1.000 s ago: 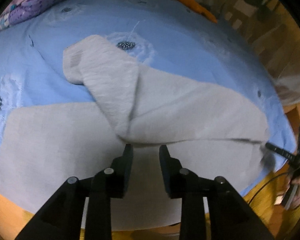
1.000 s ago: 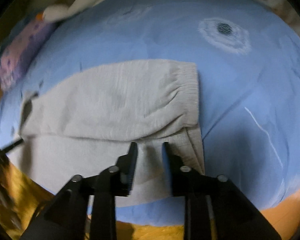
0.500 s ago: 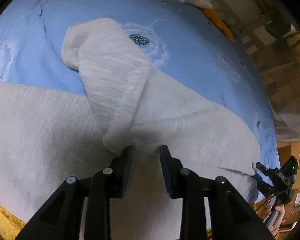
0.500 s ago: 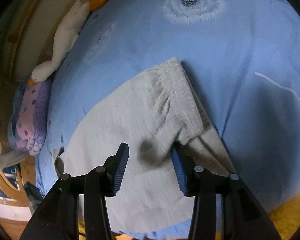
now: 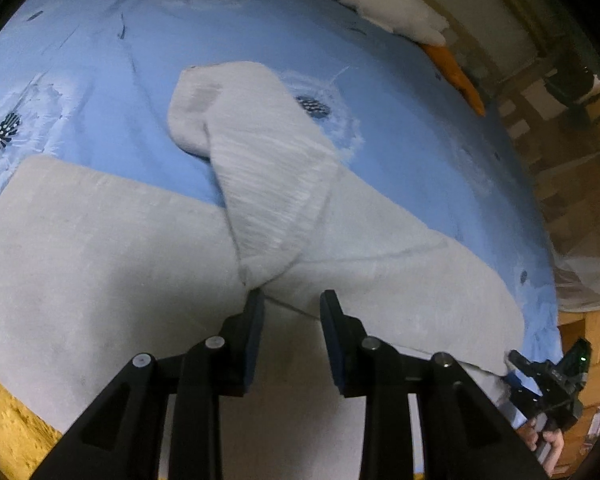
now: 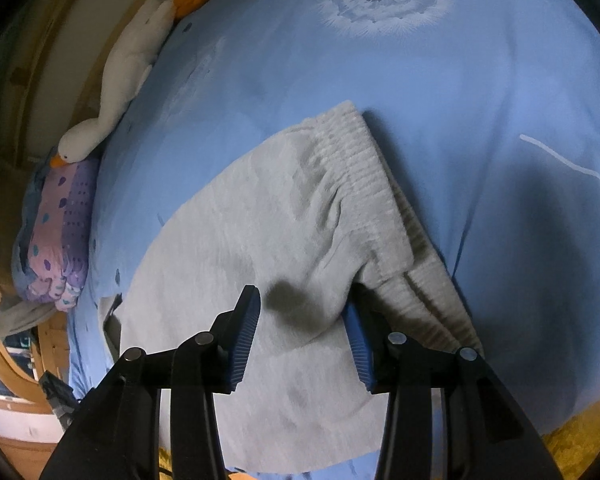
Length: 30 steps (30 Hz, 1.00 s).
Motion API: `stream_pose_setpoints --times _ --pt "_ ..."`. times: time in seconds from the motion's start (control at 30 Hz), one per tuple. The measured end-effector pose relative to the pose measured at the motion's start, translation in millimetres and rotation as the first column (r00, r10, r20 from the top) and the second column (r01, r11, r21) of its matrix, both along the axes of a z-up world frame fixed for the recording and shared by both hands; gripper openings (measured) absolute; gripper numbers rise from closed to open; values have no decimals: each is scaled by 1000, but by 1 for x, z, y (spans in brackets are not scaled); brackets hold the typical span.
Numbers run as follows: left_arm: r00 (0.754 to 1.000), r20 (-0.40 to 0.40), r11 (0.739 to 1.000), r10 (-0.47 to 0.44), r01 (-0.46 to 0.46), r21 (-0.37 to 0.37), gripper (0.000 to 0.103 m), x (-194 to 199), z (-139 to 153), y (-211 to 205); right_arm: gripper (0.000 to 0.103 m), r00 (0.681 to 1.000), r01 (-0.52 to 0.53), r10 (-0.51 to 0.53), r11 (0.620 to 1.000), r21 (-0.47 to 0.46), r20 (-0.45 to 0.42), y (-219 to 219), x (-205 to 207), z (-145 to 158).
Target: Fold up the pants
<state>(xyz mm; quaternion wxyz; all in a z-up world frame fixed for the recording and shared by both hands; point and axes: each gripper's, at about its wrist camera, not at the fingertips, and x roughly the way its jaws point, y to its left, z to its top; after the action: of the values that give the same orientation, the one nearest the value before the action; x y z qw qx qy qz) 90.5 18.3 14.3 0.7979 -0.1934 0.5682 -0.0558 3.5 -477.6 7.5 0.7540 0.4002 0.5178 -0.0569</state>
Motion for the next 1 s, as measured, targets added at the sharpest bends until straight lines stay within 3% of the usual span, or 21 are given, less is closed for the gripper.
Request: stream_pose_setpoints --times 0.1,0.23,0.33,0.5,0.6,0.63,0.73,1.0 --pt "1000 -23 1000 16 -16 15 36 -1 -4 4 43 1000 -5 5 1000 -11 2 3 1 1" --pt "999 4 999 40 -40 3 37 -6 2 8 43 1000 -12 12 1000 -10 3 4 3 0" --pt "996 35 996 84 -83 -20 44 -5 4 17 41 1000 -17 17 1000 -16 1 3 6 -1" --pt "994 21 991 107 -105 -86 45 6 -6 21 28 1000 -15 15 999 -36 -12 2 7 -4" --pt "996 25 994 88 -86 -71 44 8 -9 18 16 1000 -17 16 999 -51 -11 0 5 -4" --pt "997 32 995 77 -75 -64 43 7 -7 15 14 1000 -19 19 998 -59 -3 -1 4 -2" --pt "997 50 996 56 -52 -74 16 10 -5 12 7 1000 -25 27 997 -75 16 -1 2 5" --pt "993 117 994 20 -7 -114 12 1 24 16 4 996 -26 34 996 -88 87 -6 -4 34"
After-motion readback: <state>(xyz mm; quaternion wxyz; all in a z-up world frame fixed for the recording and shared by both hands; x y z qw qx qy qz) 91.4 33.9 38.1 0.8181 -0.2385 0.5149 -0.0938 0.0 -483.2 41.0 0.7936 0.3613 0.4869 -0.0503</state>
